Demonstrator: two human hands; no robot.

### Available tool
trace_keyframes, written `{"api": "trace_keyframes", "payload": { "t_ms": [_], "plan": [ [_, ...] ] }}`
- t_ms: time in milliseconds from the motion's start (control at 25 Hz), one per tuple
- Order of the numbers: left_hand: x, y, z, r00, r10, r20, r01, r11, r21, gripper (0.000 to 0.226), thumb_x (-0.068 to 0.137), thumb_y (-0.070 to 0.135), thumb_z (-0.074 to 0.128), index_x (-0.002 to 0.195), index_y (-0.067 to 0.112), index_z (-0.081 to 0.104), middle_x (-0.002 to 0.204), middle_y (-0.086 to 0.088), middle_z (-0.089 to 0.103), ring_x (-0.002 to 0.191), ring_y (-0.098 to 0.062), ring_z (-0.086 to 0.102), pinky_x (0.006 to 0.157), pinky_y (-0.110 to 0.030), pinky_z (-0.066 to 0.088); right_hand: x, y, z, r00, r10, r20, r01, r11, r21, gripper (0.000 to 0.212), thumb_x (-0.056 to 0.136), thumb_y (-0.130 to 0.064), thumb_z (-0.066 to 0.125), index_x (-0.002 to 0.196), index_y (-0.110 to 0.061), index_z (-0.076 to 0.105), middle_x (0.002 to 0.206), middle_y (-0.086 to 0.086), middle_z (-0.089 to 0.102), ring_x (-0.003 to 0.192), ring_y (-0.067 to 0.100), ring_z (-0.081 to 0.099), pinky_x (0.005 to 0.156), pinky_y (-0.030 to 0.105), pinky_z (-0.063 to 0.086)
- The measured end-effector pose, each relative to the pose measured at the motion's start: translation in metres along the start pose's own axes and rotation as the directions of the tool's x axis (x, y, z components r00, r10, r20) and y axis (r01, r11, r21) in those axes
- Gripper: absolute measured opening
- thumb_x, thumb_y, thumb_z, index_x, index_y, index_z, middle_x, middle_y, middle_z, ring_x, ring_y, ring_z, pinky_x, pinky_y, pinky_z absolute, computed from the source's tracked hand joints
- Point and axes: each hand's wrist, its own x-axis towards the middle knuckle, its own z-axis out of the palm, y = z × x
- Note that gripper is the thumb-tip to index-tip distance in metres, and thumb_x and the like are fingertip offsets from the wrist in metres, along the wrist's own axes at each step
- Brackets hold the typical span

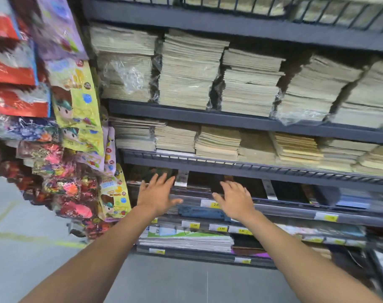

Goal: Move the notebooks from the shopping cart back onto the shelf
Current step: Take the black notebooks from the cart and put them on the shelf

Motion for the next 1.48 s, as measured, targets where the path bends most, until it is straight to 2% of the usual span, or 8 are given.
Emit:
{"api": "trace_keyframes", "payload": {
  "t_ms": [240,400,640,760,960,1160,1320,1480],
  "plan": [
    [-0.076,0.024,-0.084,0.997,0.055,0.061,-0.056,0.998,0.014,0.091,0.088,0.073,0.051,0.160,0.033,0.013,0.170,0.002,0.006,0.157,-0.025,0.002,0.123,-0.060,0.013,-0.085,-0.026,-0.087,0.997,0.021,0.071,-0.023,0.999,0.028,0.065,0.101,-0.058,0.038,0.154,-0.021,0.037,0.158,0.002,0.039,0.146,0.026,0.033,0.117,0.044,0.029],
    [-0.123,0.048,-0.127,0.993,0.116,0.031,-0.117,0.993,0.017,0.091,0.088,0.072,0.052,0.160,0.034,0.011,0.170,0.002,0.003,0.157,-0.024,-0.001,0.124,-0.058,0.011,-0.143,-0.033,-0.139,1.000,0.015,-0.006,-0.015,0.999,0.046,0.065,0.099,-0.060,0.039,0.152,-0.023,0.040,0.157,0.000,0.040,0.146,0.024,0.032,0.119,0.044,0.029],
    [-0.169,0.092,-0.147,0.965,0.245,-0.096,-0.240,0.969,0.064,0.090,0.090,0.074,0.044,0.160,0.038,0.001,0.170,0.004,-0.008,0.156,-0.021,-0.010,0.125,-0.052,0.003,-0.220,-0.004,-0.176,0.989,0.047,-0.144,-0.040,0.998,0.047,0.068,0.100,-0.058,0.039,0.158,-0.024,0.028,0.165,0.000,0.026,0.152,0.022,0.021,0.123,0.044,0.019],
    [-0.185,0.133,-0.151,0.939,0.311,-0.149,-0.302,0.950,0.081,0.089,0.091,0.076,0.040,0.160,0.038,-0.003,0.169,0.005,-0.012,0.156,-0.020,-0.014,0.125,-0.050,0.001,-0.258,0.035,-0.193,0.973,0.068,-0.220,-0.065,0.998,0.020,0.070,0.099,-0.058,0.039,0.160,-0.029,0.020,0.168,0.000,0.019,0.154,0.023,0.015,0.124,0.044,0.015],
    [-0.210,0.232,-0.153,0.870,0.431,-0.239,-0.416,0.902,0.112,0.091,0.088,0.079,0.038,0.160,0.038,0.000,0.170,0.005,-0.008,0.156,-0.021,-0.011,0.126,-0.050,0.004,-0.321,0.119,-0.227,0.936,0.109,-0.334,-0.115,0.993,0.003,0.071,0.097,-0.060,0.037,0.160,-0.041,0.010,0.170,-0.001,0.011,0.156,0.023,0.006,0.124,0.044,0.006],
    [-0.248,0.369,-0.143,0.785,0.528,-0.325,-0.505,0.848,0.159,0.093,0.088,0.082,0.036,0.161,0.037,-0.001,0.169,0.003,-0.010,0.156,-0.022,-0.008,0.126,-0.050,0.005,-0.404,0.228,-0.261,0.896,0.201,-0.395,-0.206,0.978,0.029,0.076,0.095,-0.066,0.039,0.160,-0.040,0.011,0.170,-0.002,0.009,0.156,0.024,0.009,0.124,0.047,0.011],
    [-0.269,0.467,-0.125,0.737,0.593,-0.323,-0.582,0.801,0.141,0.094,0.087,0.081,0.039,0.161,0.036,0.004,0.170,0.003,-0.004,0.156,-0.021,-0.008,0.126,-0.049,0.008,-0.467,0.303,-0.277,0.864,0.260,-0.431,-0.262,0.964,0.056,0.076,0.095,-0.065,0.042,0.160,-0.039,0.012,0.169,-0.002,0.012,0.156,0.024,0.010,0.124,0.047,0.011],
    [-0.279,0.559,-0.113,0.679,0.664,-0.313,-0.649,0.742,0.167,0.096,0.084,0.083,0.035,0.162,0.034,0.007,0.170,0.001,-0.001,0.157,-0.022,-0.005,0.126,-0.050,0.011,-0.513,0.376,-0.286,0.809,0.360,-0.464,-0.367,0.927,0.079,0.077,0.093,-0.064,0.040,0.160,-0.039,0.011,0.168,0.000,0.017,0.154,0.026,0.016,0.123,0.049,0.018]
  ]
}}
